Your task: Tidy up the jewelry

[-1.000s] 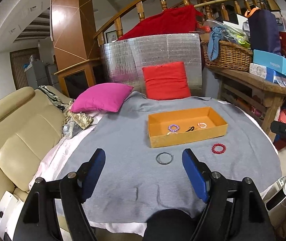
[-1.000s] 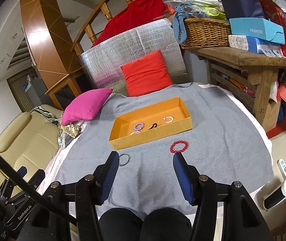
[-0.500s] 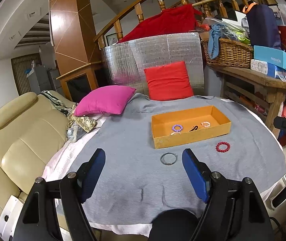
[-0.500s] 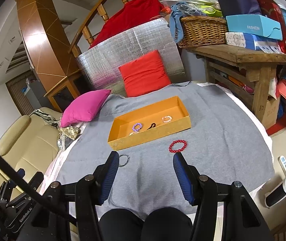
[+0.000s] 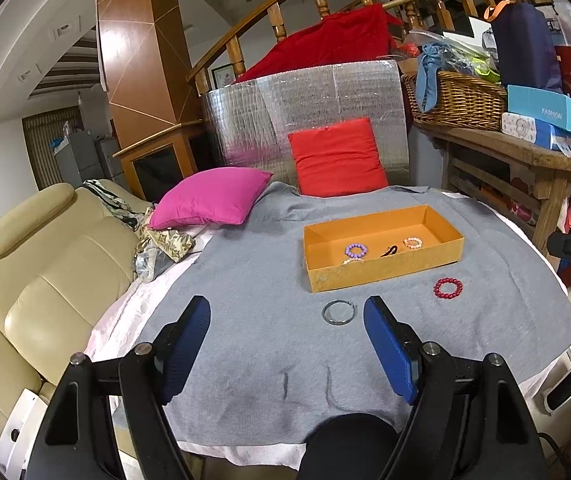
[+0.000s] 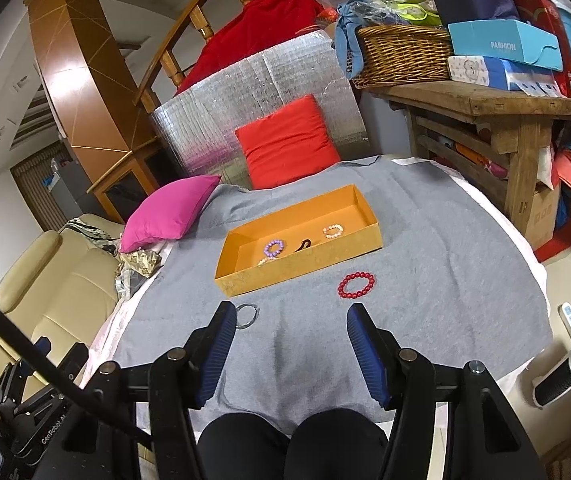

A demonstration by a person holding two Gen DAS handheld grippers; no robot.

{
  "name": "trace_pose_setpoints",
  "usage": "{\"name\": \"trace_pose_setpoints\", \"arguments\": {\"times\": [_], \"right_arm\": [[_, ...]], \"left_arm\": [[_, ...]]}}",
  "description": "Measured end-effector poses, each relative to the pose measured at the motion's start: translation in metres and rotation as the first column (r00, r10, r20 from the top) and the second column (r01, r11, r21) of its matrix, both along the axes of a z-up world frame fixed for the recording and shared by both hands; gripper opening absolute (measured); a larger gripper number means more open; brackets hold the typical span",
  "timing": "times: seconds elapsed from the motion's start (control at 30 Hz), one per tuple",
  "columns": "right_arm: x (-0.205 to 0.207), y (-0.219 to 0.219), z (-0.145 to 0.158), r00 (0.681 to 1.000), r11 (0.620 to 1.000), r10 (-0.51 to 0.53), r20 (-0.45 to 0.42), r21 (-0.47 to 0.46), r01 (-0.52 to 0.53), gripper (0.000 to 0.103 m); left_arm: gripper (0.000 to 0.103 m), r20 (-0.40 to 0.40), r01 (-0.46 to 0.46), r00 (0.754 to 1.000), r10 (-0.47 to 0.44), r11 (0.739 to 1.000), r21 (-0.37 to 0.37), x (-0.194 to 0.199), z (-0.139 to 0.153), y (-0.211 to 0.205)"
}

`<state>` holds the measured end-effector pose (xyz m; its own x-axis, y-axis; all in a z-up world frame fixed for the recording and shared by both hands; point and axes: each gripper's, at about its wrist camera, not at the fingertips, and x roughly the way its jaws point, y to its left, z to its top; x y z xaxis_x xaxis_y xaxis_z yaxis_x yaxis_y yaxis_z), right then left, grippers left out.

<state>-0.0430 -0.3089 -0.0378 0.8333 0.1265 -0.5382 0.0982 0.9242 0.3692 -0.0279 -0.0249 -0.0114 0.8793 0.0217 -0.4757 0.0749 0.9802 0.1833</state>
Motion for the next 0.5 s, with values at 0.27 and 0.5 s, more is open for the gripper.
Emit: {"name": "trace_pose_setpoints", "arguments": {"times": [0.27, 0.5], "right_arm": [[0.0011, -0.0022, -0.0075, 1.000, 1.000, 0.001, -0.014, 0.017, 0.000, 0.063], [0.0017, -0.0038, -0.0096, 1.000, 1.000, -0.005, -0.018, 0.023, 0.006, 0.064]], "left_arm": [[0.080, 0.001, -0.007, 1.000, 0.007, 1.000, 0.007, -0.0002, -0.0021, -0.0015], [0.080, -0.010, -0.004, 1.000, 0.004, 1.000, 0.016, 0.0013, -0.0058, -0.0036]]}}
